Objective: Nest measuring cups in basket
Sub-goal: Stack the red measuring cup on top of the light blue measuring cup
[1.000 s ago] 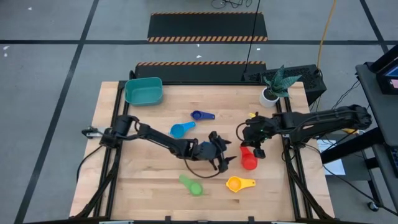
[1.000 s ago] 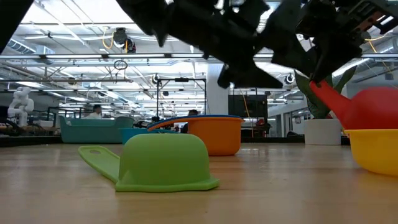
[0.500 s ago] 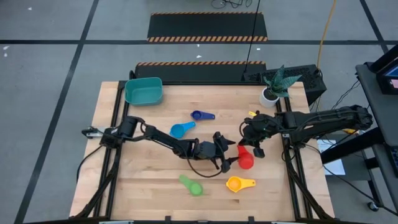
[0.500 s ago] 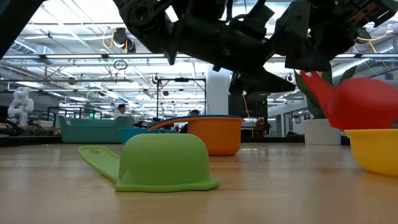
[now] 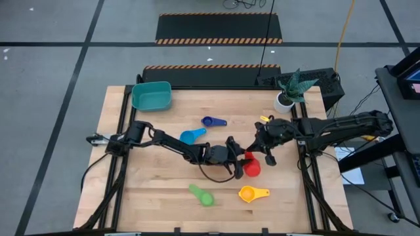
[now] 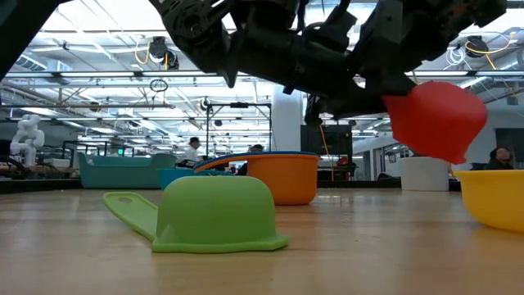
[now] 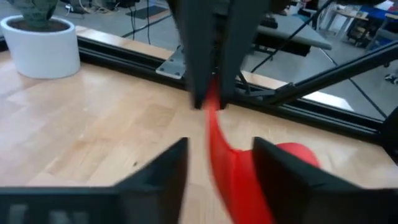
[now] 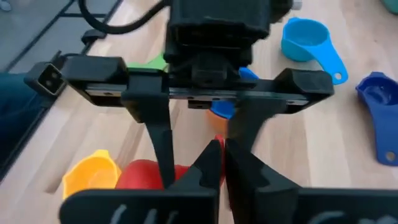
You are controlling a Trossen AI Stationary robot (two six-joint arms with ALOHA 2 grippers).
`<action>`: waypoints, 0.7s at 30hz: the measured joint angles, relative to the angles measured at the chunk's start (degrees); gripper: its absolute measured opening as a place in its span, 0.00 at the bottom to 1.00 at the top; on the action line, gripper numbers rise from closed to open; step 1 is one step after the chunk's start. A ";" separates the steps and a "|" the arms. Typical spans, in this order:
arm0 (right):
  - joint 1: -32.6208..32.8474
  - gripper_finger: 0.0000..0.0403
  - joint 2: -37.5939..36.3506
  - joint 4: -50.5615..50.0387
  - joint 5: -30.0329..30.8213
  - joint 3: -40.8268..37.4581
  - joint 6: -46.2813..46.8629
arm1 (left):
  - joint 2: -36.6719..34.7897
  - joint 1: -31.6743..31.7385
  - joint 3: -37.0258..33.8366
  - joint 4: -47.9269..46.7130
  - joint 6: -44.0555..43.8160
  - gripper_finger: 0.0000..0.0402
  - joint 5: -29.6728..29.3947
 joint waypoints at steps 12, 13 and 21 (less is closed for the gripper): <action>3.25 0.01 -3.14 1.16 4.91 0.11 5.93 | -9.56 0.48 -0.07 -18.63 10.58 0.02 -0.81; 3.47 0.02 -3.66 1.34 6.01 0.11 6.23 | -11.10 0.48 -0.07 -21.59 11.43 0.02 -1.14; 8.38 0.17 -6.79 3.84 16.87 -0.13 7.55 | -19.62 -1.70 -0.68 -33.69 12.60 0.02 -6.75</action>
